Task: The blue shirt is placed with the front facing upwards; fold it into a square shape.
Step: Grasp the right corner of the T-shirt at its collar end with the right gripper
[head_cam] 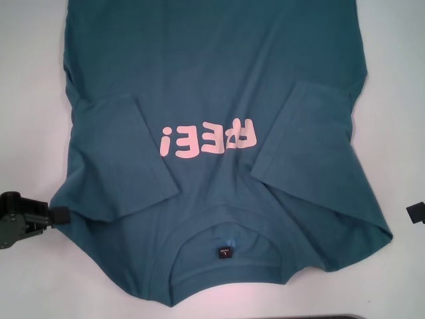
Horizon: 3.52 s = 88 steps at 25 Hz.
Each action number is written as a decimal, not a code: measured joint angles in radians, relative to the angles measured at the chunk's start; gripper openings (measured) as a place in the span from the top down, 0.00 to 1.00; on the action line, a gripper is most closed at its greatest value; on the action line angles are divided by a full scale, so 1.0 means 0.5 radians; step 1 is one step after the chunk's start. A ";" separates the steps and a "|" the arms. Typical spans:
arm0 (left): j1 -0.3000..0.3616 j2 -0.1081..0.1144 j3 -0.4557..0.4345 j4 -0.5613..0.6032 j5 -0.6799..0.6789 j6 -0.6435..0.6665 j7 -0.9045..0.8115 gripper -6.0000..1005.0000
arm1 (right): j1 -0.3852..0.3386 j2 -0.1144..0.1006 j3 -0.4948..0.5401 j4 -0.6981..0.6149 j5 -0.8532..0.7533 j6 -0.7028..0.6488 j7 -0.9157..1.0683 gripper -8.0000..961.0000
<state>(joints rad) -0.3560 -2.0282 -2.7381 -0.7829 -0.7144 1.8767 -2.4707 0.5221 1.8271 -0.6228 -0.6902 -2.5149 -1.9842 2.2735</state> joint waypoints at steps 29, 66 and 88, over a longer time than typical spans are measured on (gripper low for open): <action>-0.045 0.006 -0.003 0.001 -0.010 0.000 0.016 0.97 | -0.090 0.105 -0.004 -0.021 -0.134 0.100 -0.297 0.23; -0.056 0.012 0.006 0.026 -0.007 -0.047 0.017 0.97 | -0.038 0.131 -0.033 0.033 -0.198 0.237 0.033 0.23; -0.064 0.013 0.006 0.026 -0.007 -0.047 0.006 0.97 | -0.003 0.158 -0.076 0.064 -0.208 0.306 0.065 0.23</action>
<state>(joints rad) -0.3881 -2.0217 -2.7350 -0.7700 -0.7179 1.8530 -2.4677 0.5205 1.9060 -0.6610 -0.6581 -2.6190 -1.8310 2.3061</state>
